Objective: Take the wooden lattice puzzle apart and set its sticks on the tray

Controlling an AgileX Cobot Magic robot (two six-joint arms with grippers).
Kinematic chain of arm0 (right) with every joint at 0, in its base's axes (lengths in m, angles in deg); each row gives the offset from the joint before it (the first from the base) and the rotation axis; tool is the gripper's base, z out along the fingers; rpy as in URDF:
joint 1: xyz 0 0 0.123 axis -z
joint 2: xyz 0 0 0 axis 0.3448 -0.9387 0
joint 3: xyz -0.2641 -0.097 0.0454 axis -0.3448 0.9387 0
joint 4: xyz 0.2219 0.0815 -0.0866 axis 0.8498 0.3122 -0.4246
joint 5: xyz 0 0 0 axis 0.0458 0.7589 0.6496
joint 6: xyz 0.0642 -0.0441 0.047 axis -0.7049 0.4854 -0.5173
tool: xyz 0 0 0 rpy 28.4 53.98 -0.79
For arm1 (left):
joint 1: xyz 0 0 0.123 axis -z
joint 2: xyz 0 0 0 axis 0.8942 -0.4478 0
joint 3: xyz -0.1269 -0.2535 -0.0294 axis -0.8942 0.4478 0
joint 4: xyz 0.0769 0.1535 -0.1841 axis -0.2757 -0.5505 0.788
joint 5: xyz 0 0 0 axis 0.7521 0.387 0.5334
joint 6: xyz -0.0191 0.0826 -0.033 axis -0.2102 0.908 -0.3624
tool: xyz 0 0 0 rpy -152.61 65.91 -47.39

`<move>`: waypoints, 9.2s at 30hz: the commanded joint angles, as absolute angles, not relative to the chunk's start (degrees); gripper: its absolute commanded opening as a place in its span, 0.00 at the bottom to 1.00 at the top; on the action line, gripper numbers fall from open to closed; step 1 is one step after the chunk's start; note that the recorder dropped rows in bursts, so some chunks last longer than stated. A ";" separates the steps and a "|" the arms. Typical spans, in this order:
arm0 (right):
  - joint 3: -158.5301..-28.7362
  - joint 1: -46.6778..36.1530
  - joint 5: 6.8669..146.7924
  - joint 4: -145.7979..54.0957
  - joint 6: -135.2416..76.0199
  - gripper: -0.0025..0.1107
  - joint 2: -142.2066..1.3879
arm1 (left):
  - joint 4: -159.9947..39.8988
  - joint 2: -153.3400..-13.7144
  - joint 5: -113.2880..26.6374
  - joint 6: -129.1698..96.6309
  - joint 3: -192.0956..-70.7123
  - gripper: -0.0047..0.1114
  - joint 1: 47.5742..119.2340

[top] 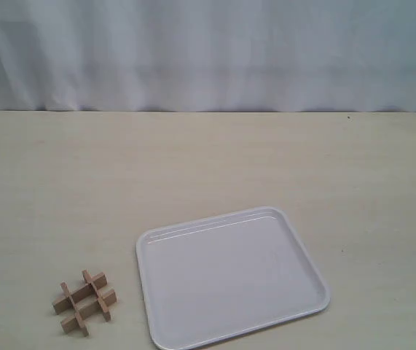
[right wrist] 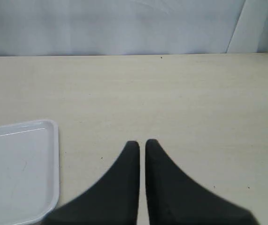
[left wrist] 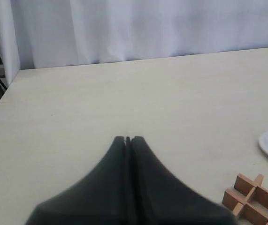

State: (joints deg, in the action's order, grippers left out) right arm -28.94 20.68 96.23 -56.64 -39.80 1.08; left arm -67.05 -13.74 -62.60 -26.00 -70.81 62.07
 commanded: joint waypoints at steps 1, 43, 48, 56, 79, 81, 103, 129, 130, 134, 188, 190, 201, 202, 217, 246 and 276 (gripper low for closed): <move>-28.74 20.66 96.36 -56.54 -39.49 0.06 1.39 | -66.92 -13.71 -61.83 -26.15 -70.71 0.04 62.13; -28.74 20.66 79.03 -17.92 -40.01 0.06 1.39 | -66.90 -13.71 -61.71 -26.15 -70.71 0.04 62.13; -28.74 20.66 78.45 -17.92 -40.01 0.06 1.39 | -66.90 -13.71 -61.71 -26.15 -70.71 0.04 62.13; -28.74 20.66 78.66 -12.55 -40.19 0.06 1.39 | -66.90 -13.71 -61.71 -26.15 -70.71 0.04 62.13; -55.93 20.66 102.77 5.68 1.53 0.06 -33.92 | -67.04 -13.71 -61.89 -26.15 -70.71 0.04 62.13; -58.02 20.66 106.86 10.03 7.05 0.06 -39.32 | -67.04 -13.71 -61.89 -26.15 -70.71 0.04 62.13; -86.15 -15.70 117.58 -35.01 -25.19 0.06 -80.53 | -66.93 -13.71 -61.77 -26.15 -70.71 0.04 62.13; -110.92 -35.97 125.68 -43.28 -32.73 0.06 -112.04 | -67.04 -13.71 -61.92 -26.15 -70.71 0.04 62.13; -110.92 -35.97 125.09 -43.28 -32.73 0.06 -112.56 | -67.04 -13.71 -61.92 -26.15 -70.71 0.04 62.13; -110.92 -35.97 122.79 -43.28 -33.17 0.17 -114.47 | -67.04 -13.71 -61.92 -26.15 -70.71 0.04 62.13; -111.30 -35.30 112.90 -48.19 -40.11 0.06 -120.93 | -67.05 -13.71 -61.94 -26.15 -70.71 0.04 62.13; -111.30 -34.90 112.90 -48.19 -40.11 0.06 -120.93 | -67.05 -13.71 -61.94 -26.15 -70.71 0.04 62.13; -111.30 -32.27 111.37 -48.37 -40.11 0.06 -120.93 | -66.94 -13.71 -61.75 -26.15 -70.71 0.04 62.13; -111.30 -32.27 111.37 -48.37 -40.11 0.06 -120.93 | -66.94 -13.71 -61.75 -26.15 -70.71 0.04 62.13; -111.30 -32.28 112.18 -48.17 -40.11 0.06 -119.07 | -66.94 -13.71 -61.75 -26.15 -70.71 0.04 62.13; -111.30 -29.76 122.75 -51.42 -40.11 0.06 -110.62 | -67.06 -13.71 -61.86 -26.15 -70.71 0.04 62.13; -99.13 -21.28 111.67 -48.11 -39.83 0.06 -111.22 | -67.06 -13.71 -61.86 -26.15 -70.71 0.04 62.13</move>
State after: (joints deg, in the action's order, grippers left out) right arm -99.33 -21.60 112.51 -49.06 -39.93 -111.18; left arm -67.05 -13.74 -62.72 -26.00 -70.81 62.07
